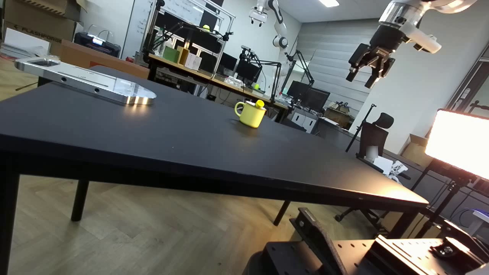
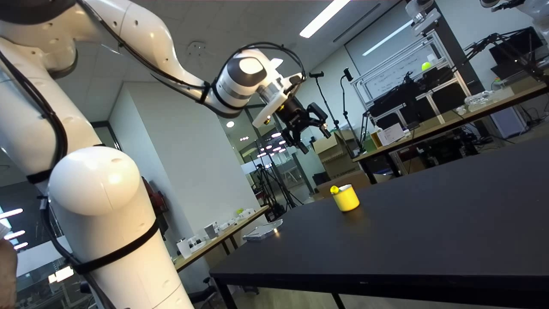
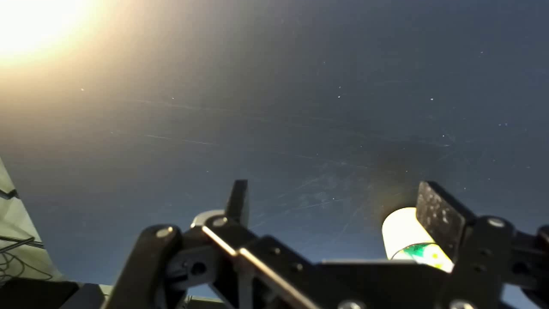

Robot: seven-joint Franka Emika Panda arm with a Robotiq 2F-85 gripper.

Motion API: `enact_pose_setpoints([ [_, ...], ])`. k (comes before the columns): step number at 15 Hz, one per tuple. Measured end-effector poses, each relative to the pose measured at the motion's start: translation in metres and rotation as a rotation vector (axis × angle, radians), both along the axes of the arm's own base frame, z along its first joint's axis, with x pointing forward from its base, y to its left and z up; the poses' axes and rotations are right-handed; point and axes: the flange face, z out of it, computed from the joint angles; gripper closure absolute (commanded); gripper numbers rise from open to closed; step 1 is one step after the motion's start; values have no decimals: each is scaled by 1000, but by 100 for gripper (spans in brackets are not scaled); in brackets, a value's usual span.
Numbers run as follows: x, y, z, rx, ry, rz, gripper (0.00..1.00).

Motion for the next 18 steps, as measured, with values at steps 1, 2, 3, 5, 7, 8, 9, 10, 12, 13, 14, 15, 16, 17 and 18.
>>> enact_pose_setpoints([
  [1,12,5,-9,-4,13,33,0],
  [2,26,11,-19,-9,25,65,0],
  [3,41,15,-28,-15,37,94,0],
  [5,73,25,-43,-26,54,144,0],
  [7,107,35,-54,-34,56,186,0],
  [8,124,42,-57,-37,53,202,0],
  [9,139,49,-61,-38,52,216,0],
  [10,153,58,-65,-38,55,231,0],
  [12,174,77,-76,-35,62,259,0],
  [13,182,88,-82,-33,67,273,0],
  [14,189,97,-87,-28,67,284,0],
  [15,195,106,-92,-20,66,293,0],
  [16,200,114,-96,-13,64,301,0],
  [17,205,119,-99,-9,62,308,0],
  [18,208,123,-102,-6,60,312,0],
])
